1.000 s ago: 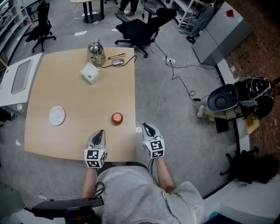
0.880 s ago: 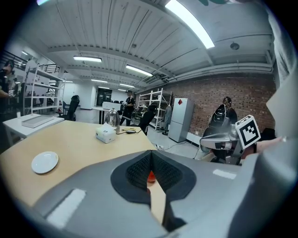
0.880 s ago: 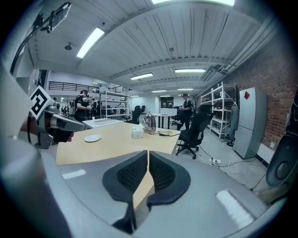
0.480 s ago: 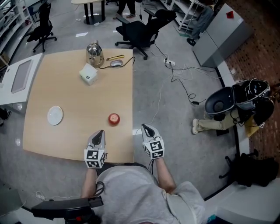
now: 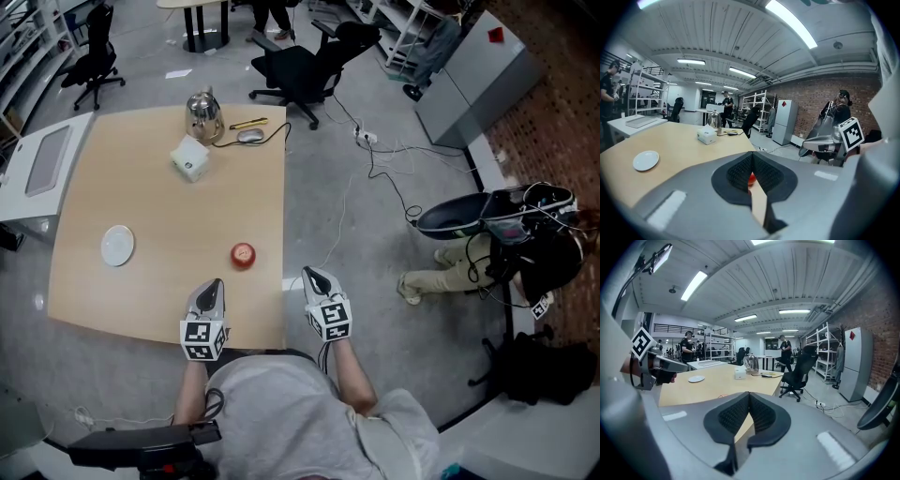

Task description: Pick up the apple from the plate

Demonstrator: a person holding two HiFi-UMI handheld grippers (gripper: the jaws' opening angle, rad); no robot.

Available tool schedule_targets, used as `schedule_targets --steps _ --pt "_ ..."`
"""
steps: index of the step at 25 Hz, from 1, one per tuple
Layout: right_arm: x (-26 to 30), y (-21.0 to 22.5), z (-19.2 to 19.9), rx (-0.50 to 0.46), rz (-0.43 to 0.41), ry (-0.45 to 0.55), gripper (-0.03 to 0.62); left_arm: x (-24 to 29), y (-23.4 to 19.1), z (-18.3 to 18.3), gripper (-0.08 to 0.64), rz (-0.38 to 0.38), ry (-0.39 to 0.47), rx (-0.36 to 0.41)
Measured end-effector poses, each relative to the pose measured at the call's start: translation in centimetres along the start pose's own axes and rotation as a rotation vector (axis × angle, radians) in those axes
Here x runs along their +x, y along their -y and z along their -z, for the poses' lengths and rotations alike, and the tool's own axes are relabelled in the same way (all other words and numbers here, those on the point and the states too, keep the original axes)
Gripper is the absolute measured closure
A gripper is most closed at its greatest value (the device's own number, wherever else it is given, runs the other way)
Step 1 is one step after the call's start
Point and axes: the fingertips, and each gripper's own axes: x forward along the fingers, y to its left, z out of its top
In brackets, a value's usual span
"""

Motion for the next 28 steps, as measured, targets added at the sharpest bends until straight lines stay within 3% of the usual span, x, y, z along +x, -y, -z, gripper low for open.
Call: schedule_targets --steps 28 --pt "-0.16 -0.09 -0.18 0.030 -0.007 0.011 0.586 -0.05 -0.06 -0.23 0.540 -0.006 -0.004 0.005"
